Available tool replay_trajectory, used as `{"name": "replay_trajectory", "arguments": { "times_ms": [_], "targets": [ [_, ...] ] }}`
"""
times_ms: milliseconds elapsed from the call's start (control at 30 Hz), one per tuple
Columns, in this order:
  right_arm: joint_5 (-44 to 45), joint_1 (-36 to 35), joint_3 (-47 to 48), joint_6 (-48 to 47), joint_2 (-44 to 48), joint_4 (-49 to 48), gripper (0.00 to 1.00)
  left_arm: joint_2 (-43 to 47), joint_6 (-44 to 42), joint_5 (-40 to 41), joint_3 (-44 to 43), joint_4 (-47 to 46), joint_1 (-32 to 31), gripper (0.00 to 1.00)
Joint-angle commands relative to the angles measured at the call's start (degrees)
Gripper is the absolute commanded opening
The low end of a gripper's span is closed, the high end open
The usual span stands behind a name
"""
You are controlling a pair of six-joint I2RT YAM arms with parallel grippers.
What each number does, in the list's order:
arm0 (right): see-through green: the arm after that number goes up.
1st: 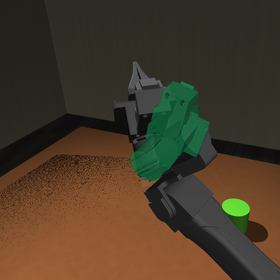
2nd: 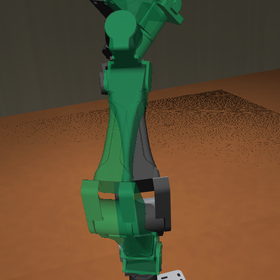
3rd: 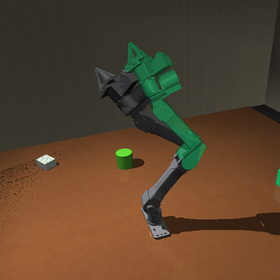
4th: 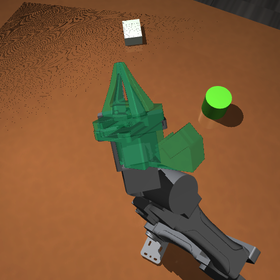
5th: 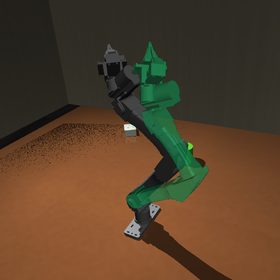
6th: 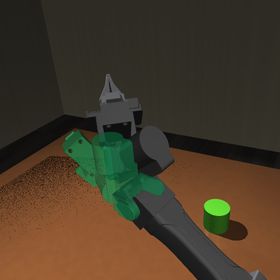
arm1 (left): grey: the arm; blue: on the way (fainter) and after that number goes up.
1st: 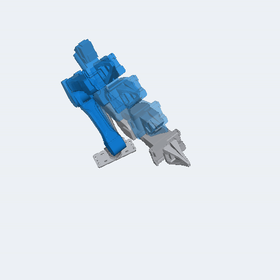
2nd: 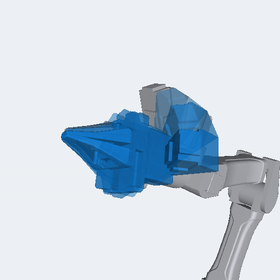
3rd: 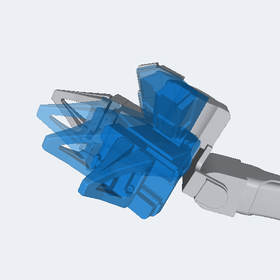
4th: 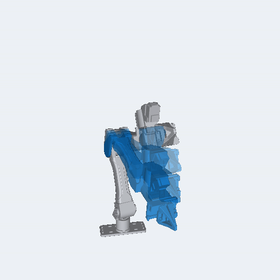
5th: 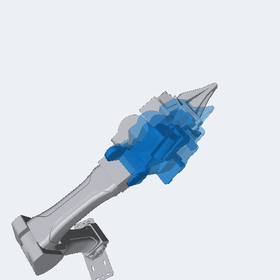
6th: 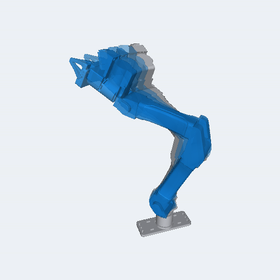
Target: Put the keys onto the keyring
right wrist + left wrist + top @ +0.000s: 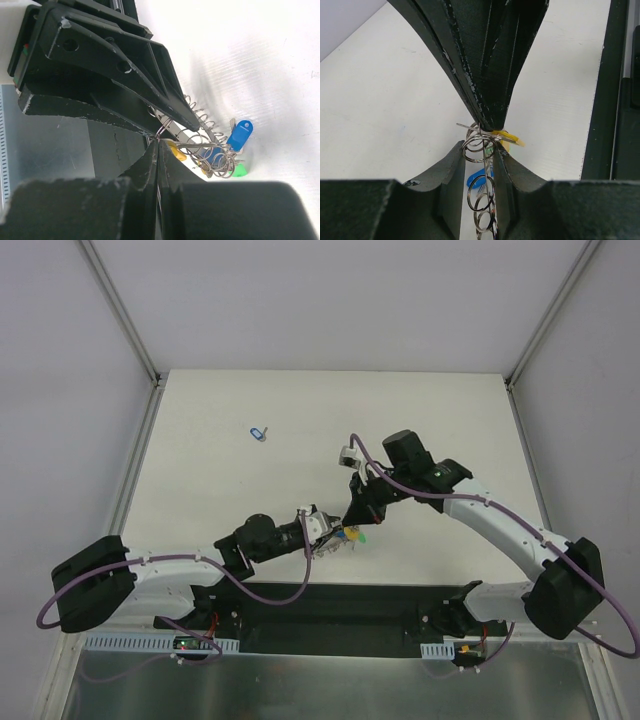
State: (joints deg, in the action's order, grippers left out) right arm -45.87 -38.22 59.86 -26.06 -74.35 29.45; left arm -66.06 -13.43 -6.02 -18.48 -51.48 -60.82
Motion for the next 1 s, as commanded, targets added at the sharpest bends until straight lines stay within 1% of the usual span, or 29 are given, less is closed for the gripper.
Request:
{"name": "replay_trajectory", "arguments": {
  "times_ms": [0, 333, 500, 667, 833, 967],
  "targets": [
    [-1.5, 0.2, 1.6, -2.1, 2.5, 2.2, 0.01, 2.9, 2.2, -0.9, -0.2, -4.8, -0.4, 0.0],
    [-4.7, 0.2, 1.9, -3.9, 3.3, 2.9, 0.01, 6.3, 4.5, -2.0, -1.7, -1.2, -0.4, 0.0],
    [-4.5, -0.2, 3.2, -5.5, 3.4, 3.9, 0.01, 6.7, 6.3, -0.8, -3.0, 0.5, -0.4, 0.0],
    [-0.6, -2.3, 5.2, -8.1, 3.5, 6.2, 0.01, 6.4, 8.9, 1.4, -5.0, 3.0, -0.4, 0.0],
    [3.8, -4.0, 5.4, -9.1, 3.9, 6.5, 0.01, 6.7, 11.7, 2.3, -6.2, 4.1, -0.4, 0.0],
    [5.3, -4.7, 5.5, -9.7, 3.7, 6.9, 0.01, 8.0, 12.7, 3.0, -6.7, 5.8, -0.4, 0.0]
  ]
}}
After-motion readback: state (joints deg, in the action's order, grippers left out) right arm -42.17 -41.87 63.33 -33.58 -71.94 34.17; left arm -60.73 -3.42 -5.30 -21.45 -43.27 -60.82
